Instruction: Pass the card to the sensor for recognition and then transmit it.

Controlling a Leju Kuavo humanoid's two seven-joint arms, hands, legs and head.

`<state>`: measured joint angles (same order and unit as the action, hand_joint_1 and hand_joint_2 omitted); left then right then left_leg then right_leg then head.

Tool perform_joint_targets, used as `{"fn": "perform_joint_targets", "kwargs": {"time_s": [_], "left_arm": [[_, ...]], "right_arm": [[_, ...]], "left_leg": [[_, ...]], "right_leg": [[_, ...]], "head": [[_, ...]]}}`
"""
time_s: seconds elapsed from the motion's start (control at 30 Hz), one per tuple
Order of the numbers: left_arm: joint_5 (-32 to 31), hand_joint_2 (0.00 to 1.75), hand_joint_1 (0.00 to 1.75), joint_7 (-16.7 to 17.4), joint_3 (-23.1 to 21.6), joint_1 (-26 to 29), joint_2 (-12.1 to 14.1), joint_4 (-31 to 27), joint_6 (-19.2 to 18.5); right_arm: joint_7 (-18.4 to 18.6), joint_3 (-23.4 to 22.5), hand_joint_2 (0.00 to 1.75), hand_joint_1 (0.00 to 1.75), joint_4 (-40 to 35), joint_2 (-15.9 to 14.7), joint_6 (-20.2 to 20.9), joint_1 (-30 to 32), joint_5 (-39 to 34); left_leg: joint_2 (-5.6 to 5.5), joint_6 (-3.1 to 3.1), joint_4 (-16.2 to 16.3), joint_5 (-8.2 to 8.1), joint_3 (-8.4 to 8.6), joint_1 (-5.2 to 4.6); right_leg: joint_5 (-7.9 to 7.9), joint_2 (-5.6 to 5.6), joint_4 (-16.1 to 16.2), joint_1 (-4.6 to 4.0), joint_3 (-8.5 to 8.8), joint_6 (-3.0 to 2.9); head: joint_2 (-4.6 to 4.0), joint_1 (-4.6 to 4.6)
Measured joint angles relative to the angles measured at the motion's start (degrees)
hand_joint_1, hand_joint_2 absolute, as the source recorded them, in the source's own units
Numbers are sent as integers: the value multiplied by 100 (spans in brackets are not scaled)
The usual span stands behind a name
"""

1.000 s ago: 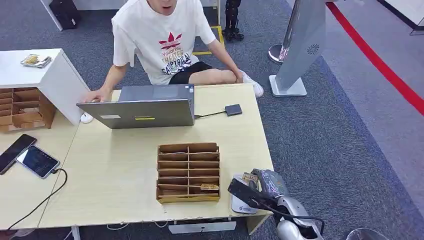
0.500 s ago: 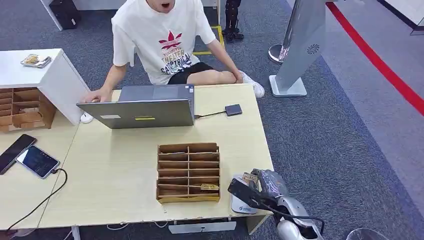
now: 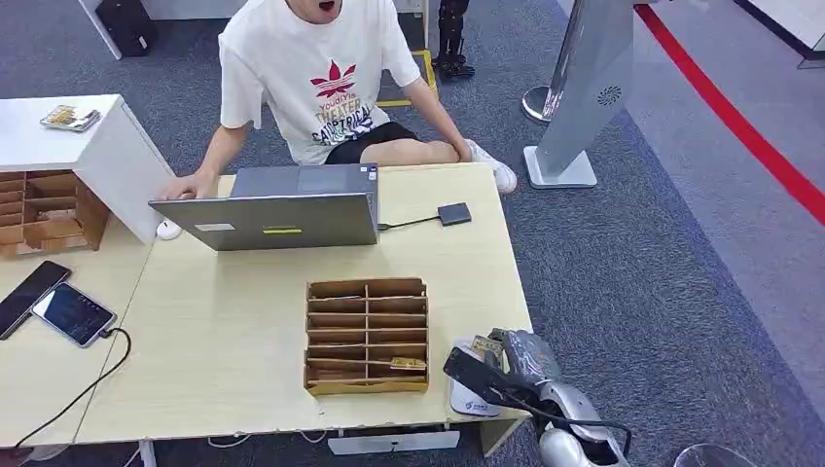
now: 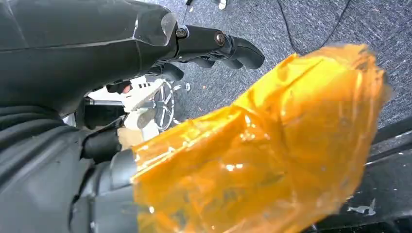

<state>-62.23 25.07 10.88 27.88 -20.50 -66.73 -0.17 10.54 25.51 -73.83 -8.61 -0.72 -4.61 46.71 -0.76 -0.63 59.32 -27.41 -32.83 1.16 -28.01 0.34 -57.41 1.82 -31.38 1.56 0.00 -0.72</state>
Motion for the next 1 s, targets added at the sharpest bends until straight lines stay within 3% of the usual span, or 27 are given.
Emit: {"fn": "perform_joint_targets", "kwargs": {"time_s": [0.23, 0.3, 0.4, 0.5, 1.0], "left_arm": [[80, 0, 0, -2, 2, 0, 0, 0, -6], [565, 0, 0, 70, 11, 3, 0, 0, -42], [1826, 0, 0, 439, 4, 91, -7, -4, -39], [2409, 0, 0, 634, -83, 203, -9, -7, 77], [2691, 0, 0, 719, -188, 266, -9, -7, 194]], "right_arm": [[0, 0, 175, 175, -2, 0, 0, 2, -9], [-2, 0, 175, 175, -2, 0, -2, 3, -18], [-44, -11, 175, 175, 2, 0, -15, 2, -102], [-98, -17, 175, 175, 35, -7, -39, -1, -157], [-120, -24, 175, 175, 70, -11, -52, -13, -181]], "left_leg": [[0, 0, 0, 0, 0, 0], [0, 0, 0, 0, 0, 0], [6, 6, 0, -4, 2, 0], [9, 6, 0, -5, 6, 0], [9, 8, 0, -6, 7, 0]], "right_leg": [[0, 0, 1, 0, 0, 0], [0, 0, 1, 0, 1, 0], [0, 4, 1, 0, 1, 0], [0, 7, 4, 0, 1, 0], [-1, 7, 6, -1, 6, 2]], "head": [[0, 0], [0, 0], [0, 0], [0, 0], [0, 0]]}}
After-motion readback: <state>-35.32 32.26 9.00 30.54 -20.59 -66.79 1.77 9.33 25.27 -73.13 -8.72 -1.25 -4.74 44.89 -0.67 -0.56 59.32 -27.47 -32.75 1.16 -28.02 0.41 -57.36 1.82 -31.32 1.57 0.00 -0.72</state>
